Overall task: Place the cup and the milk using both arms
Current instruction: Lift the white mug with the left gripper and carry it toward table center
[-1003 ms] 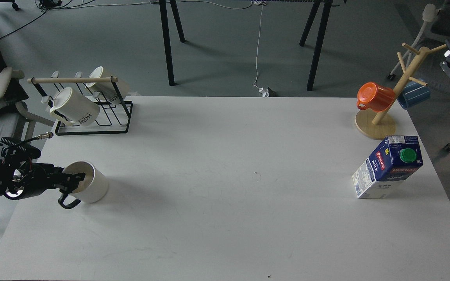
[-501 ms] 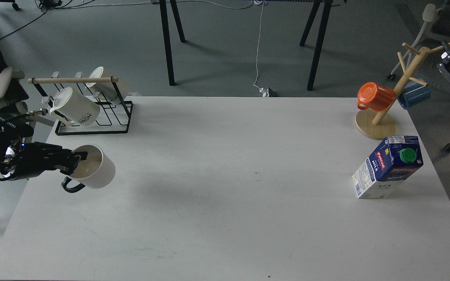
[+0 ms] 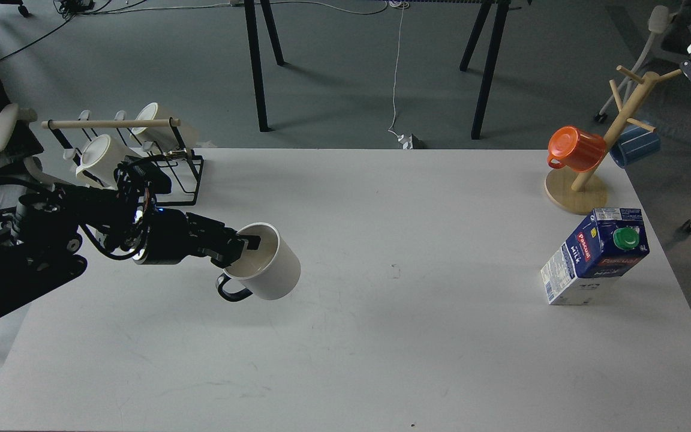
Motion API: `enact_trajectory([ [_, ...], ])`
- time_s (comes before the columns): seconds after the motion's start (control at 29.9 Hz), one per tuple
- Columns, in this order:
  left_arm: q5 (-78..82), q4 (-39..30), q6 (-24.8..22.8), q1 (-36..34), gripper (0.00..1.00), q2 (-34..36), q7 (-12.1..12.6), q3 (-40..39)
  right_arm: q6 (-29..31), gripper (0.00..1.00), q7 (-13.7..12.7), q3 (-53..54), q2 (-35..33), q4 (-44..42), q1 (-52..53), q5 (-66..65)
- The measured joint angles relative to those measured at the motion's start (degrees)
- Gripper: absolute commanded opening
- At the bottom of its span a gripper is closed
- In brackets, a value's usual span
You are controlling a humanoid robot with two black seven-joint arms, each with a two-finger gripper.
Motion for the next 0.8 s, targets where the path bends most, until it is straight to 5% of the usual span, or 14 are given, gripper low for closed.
enact_trajectory([
  [0.4, 0.41, 5.21, 0.22, 2.44, 0.00, -14.00, 0.00, 0.22, 0.00, 0.99, -0.01, -0.01, 0.03, -0.11, -0.20, 0.16],
  [0.8, -0.03, 8.58, 0.90, 3.92, 0.10, -19.58, 0.00, -0.55, 0.00, 0.99, 0.05, -0.01, 0.17, -0.02, -0.37, 0.16],
])
